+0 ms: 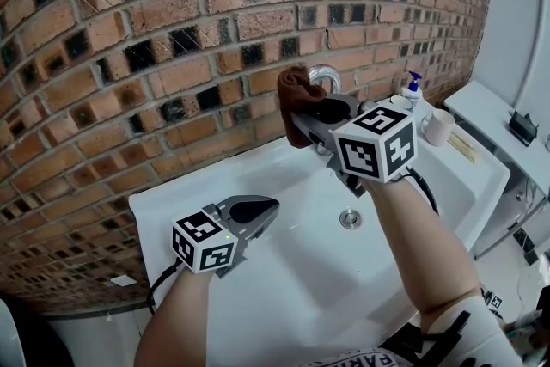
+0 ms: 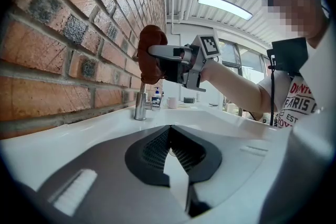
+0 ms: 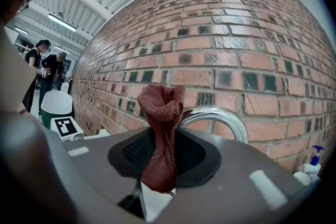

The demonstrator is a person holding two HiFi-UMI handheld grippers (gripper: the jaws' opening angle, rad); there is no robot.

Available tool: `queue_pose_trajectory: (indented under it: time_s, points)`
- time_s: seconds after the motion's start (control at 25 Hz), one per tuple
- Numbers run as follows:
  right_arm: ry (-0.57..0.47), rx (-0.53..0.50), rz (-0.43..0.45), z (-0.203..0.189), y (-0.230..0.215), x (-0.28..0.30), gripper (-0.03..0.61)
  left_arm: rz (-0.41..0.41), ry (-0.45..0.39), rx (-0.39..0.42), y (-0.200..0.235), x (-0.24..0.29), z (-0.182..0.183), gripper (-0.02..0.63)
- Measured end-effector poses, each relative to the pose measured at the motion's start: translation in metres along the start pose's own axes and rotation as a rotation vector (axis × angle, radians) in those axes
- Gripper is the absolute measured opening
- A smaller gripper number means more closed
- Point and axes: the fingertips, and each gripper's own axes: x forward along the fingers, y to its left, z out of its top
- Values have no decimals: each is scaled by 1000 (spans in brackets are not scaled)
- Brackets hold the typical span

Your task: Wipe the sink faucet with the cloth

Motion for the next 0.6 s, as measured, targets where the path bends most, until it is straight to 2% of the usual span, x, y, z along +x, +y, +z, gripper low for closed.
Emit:
queue_pose_trajectory:
  time_s: [0.4,0.6]
  points:
    - [-21,-20,-23,23,-22,-10,103,-7,6,-1,-1,1,-1,6]
    - [-54,2,-91,28,-52,-24,103,-10,15,-2,-1,1,-1,6]
